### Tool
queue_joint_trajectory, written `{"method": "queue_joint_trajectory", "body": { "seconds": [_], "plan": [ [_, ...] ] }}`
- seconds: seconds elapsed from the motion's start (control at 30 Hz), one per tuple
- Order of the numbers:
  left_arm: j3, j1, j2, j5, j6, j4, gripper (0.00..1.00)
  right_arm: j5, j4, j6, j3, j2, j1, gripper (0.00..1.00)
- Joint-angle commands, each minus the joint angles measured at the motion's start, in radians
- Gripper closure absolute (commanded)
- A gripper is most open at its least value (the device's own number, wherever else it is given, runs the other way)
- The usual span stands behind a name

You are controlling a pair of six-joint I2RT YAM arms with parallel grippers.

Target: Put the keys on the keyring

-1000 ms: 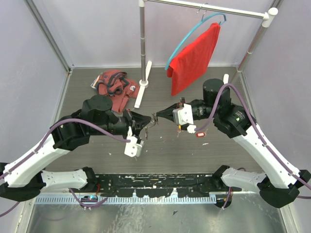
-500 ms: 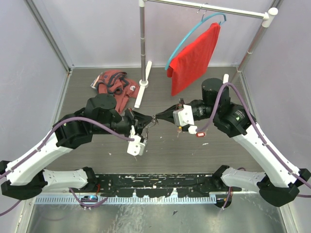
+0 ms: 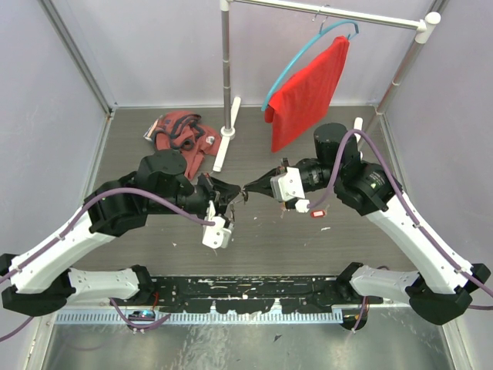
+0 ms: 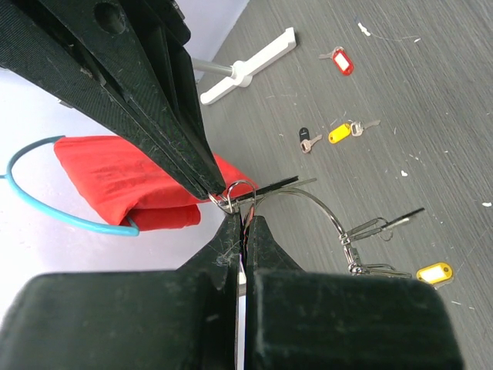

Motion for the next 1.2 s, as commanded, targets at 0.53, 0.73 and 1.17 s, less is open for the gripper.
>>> {"method": "queue_joint_trajectory", "body": {
  "seconds": [0.53, 0.73, 1.17],
  "plan": [
    [0.039, -0.010, 0.000, -0.024, 0.004, 0.025, 1.00, -0.021, -0.077, -0.070, 0.066, 0.003, 0.019, 0.99],
    [0.037, -0.011, 0.000, -0.025, 0.001, 0.026, 1.00, -0.001, -0.081, -0.074, 0.065, -0.013, 0.020, 0.99],
    [0.036, -0.011, -0.002, -0.026, 0.002, 0.028, 1.00, 0.024, -0.099, -0.080, 0.062, -0.031, 0.020, 0.99]
  ]
}}
